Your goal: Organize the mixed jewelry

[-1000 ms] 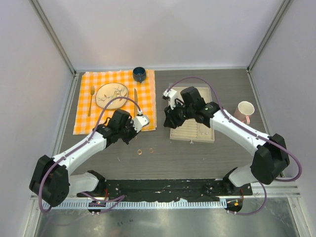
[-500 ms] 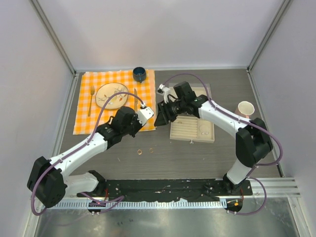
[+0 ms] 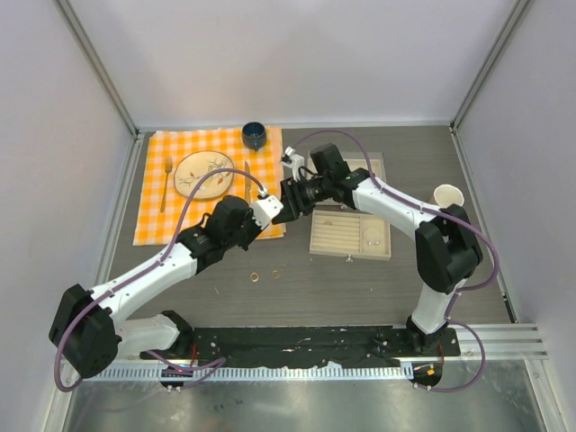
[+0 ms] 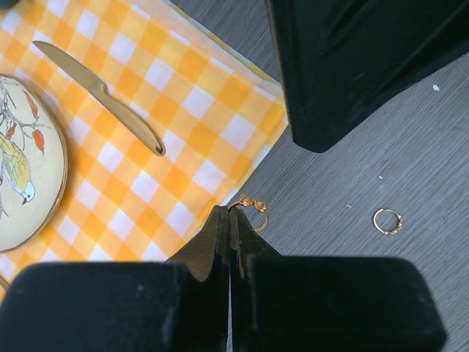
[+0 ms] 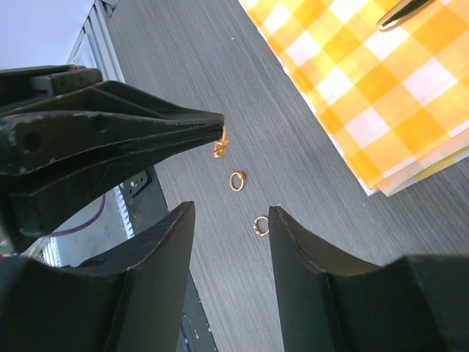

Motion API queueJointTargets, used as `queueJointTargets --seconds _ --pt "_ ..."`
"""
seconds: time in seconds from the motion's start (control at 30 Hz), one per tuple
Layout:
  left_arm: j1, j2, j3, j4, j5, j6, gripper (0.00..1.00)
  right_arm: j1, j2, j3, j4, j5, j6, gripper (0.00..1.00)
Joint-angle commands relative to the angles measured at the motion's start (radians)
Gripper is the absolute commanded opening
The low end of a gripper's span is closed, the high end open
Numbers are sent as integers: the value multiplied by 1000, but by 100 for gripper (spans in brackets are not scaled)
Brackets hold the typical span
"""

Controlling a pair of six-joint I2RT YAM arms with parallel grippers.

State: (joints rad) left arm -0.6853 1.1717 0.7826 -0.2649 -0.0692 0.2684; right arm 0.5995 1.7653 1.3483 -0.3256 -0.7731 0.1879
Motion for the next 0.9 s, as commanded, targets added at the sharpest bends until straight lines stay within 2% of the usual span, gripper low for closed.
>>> queueJointTargets --seconds 0.0,0.87 --pt "-7 -26 23 58 -11 -9 0 5 19 35 51 -23 19 51" --pt "-11 -27 24 66 -11 -14 0 62 92 89 72 -28 25 50"
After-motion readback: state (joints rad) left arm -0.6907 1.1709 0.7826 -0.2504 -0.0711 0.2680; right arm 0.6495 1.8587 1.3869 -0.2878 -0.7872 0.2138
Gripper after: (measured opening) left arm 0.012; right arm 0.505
